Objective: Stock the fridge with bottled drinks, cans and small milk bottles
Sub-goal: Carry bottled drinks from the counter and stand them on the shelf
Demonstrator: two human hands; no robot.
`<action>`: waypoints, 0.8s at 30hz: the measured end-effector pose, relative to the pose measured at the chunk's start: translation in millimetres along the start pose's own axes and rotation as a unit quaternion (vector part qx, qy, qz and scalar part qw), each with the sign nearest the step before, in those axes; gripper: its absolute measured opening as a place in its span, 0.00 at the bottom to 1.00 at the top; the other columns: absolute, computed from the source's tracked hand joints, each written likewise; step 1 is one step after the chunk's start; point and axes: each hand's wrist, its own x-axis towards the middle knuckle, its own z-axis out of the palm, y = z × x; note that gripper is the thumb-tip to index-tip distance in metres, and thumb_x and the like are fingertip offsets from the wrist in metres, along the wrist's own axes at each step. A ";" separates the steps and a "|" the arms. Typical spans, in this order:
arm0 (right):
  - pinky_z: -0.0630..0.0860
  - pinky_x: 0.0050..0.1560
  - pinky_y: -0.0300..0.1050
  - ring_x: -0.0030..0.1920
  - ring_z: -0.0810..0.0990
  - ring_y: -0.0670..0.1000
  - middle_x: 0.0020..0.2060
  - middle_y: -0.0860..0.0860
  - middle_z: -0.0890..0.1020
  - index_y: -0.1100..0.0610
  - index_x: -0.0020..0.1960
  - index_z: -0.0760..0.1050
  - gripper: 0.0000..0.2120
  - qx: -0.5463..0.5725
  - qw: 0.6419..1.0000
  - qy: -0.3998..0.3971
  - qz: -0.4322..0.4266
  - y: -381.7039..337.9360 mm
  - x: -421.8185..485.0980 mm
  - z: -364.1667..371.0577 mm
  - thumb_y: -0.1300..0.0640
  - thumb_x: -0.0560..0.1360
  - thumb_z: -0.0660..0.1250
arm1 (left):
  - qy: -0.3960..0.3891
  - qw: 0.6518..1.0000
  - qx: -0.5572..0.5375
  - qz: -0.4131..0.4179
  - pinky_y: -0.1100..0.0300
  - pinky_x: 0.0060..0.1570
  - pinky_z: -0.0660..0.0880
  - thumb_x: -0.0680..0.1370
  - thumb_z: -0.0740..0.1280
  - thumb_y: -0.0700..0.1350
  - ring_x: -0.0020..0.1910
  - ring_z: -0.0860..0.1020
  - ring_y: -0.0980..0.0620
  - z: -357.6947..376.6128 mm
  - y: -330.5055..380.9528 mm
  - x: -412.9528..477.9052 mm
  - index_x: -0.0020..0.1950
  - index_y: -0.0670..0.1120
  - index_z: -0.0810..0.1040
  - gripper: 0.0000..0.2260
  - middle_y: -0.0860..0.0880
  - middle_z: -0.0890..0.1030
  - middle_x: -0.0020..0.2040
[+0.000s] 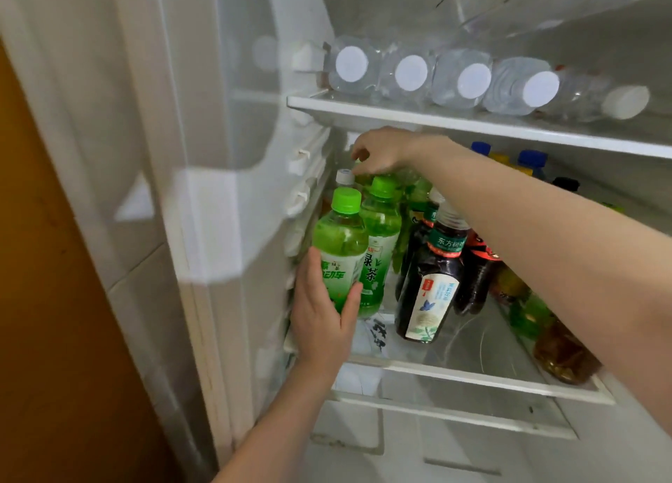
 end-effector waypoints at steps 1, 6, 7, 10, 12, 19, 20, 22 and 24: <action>0.74 0.58 0.51 0.56 0.77 0.57 0.59 0.54 0.79 0.57 0.62 0.75 0.19 -0.001 1.000 -0.011 -0.004 -2.0 4.5 -0.4 0.47 0.76 0.64 | -0.003 1.000 0.003 -0.003 0.61 0.65 0.64 0.79 0.55 0.61 0.67 0.69 0.44 -0.2 -0.5 0.0 0.74 0.45 0.54 0.30 0.37 0.69 0.69; 0.74 0.35 0.42 0.41 0.81 0.54 0.37 0.47 0.79 0.56 0.60 0.75 0.19 0.016 0.998 -0.052 -0.009 -6.8 18.4 -0.3 0.47 0.74 0.69 | -0.011 1.000 0.003 0.001 0.64 0.67 0.61 0.79 0.56 0.61 0.69 0.66 0.46 0.3 -1.0 1.9 0.75 0.46 0.53 0.30 0.39 0.67 0.70; 0.73 0.33 0.42 0.39 0.80 0.53 0.37 0.47 0.78 0.55 0.57 0.76 0.17 0.016 0.998 -0.056 -0.006 -7.3 20.9 0.9 0.47 0.73 0.69 | -0.010 1.000 0.005 0.001 0.64 0.67 0.62 0.79 0.55 0.61 0.69 0.66 0.46 0.6 -1.2 1.5 0.75 0.46 0.53 0.30 0.39 0.67 0.70; 0.74 0.36 0.44 0.38 0.78 0.53 0.49 0.53 0.79 0.58 0.57 0.75 0.17 0.007 0.997 -0.077 -0.002 -13.0 26.0 10.5 0.48 0.74 0.67 | -0.012 1.000 0.000 0.001 0.65 0.67 0.61 0.79 0.55 0.61 0.68 0.66 0.47 1.4 -1.0 -0.2 0.75 0.46 0.53 0.30 0.39 0.68 0.70; 0.73 0.43 0.45 0.42 0.76 0.55 0.53 0.57 0.78 0.60 0.58 0.74 0.16 -0.026 0.998 -0.062 -0.001 -18.1 26.2 17.1 0.50 0.76 0.64 | -0.013 1.000 0.001 0.003 0.69 0.67 0.57 0.79 0.55 0.60 0.68 0.65 0.48 2.7 -1.7 -0.3 0.75 0.44 0.54 0.30 0.38 0.68 0.70; 0.76 0.52 0.45 0.40 0.77 0.56 0.51 0.54 0.80 0.60 0.62 0.74 0.22 0.024 1.000 0.004 0.014 -15.6 13.5 16.4 0.49 0.73 0.70 | -0.013 1.000 -0.007 0.000 0.66 0.66 0.59 0.79 0.54 0.61 0.68 0.65 0.47 4.3 -2.2 -1.4 0.74 0.46 0.54 0.30 0.37 0.68 0.69; 0.75 0.52 0.45 0.43 0.78 0.57 0.54 0.53 0.79 0.59 0.63 0.74 0.24 0.030 0.999 0.023 0.017 -13.8 11.2 15.8 0.47 0.72 0.70 | -0.012 1.000 -0.008 0.000 0.65 0.66 0.59 0.79 0.54 0.61 0.68 0.65 0.47 4.5 -2.3 -1.8 0.74 0.46 0.53 0.30 0.37 0.68 0.69; 0.74 0.53 0.46 0.52 0.78 0.58 0.57 0.55 0.80 0.61 0.62 0.75 0.25 0.033 0.997 0.061 0.029 -8.2 5.5 12.7 0.46 0.71 0.70 | -0.011 1.000 -0.008 0.000 0.64 0.65 0.60 0.79 0.54 0.62 0.68 0.65 0.46 5.2 -2.4 -2.8 0.74 0.47 0.53 0.29 0.37 0.68 0.69; 0.74 0.55 0.47 0.56 0.77 0.58 0.57 0.57 0.80 0.61 0.61 0.76 0.23 0.056 0.993 0.095 0.050 -0.6 -0.8 8.9 0.47 0.72 0.69 | -0.010 1.000 -0.009 -0.004 0.62 0.65 0.62 0.79 0.54 0.62 0.68 0.66 0.45 5.3 -2.3 -3.8 0.74 0.47 0.53 0.30 0.37 0.67 0.70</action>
